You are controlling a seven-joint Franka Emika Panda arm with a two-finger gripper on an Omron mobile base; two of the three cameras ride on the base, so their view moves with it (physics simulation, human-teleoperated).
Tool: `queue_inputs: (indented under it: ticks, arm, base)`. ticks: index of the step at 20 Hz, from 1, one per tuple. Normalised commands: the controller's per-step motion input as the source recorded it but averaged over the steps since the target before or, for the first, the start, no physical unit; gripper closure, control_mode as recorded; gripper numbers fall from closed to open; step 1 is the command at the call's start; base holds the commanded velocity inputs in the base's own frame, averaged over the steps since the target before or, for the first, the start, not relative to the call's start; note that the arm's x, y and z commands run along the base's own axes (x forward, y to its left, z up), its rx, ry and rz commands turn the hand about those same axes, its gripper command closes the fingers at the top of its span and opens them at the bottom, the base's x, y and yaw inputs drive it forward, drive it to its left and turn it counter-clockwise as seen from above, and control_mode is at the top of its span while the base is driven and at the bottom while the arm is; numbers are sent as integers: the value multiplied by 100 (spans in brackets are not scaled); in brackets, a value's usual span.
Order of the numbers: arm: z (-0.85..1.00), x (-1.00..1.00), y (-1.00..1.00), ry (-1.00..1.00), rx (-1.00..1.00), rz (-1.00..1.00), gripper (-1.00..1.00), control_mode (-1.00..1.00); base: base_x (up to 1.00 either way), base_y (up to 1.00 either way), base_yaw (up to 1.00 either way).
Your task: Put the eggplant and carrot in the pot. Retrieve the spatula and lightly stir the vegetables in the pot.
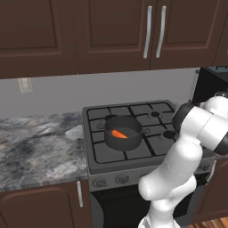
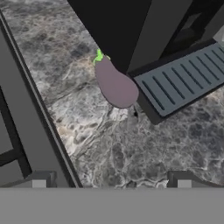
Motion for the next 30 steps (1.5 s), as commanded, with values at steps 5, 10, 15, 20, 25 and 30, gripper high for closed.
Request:
queue_inputs:
  ticks: [5, 10, 15, 20, 25, 30]
  arm:
    - [-5, 34, -7, 0, 0, 1, -100, -100]
    - [-1, 47, -29, 2, 0, 6, -100, -100]
    - [0, 4, -34, 0, 0, 1, -100, -100]
    - [-3, 0, -24, 0, 0, 0, -100, -100]
    - [-15, 3, -9, 0, 0, 1, -100, -100]
    - [-16, 19, 0, 1, 0, 6, -100, -100]
  base:
    - [0, 0, 0]
    - [0, 0, 0]
    - [0, 0, 0]
    - [0, 0, 0]
    - [0, 0, 0]
    - [0, 0, 0]
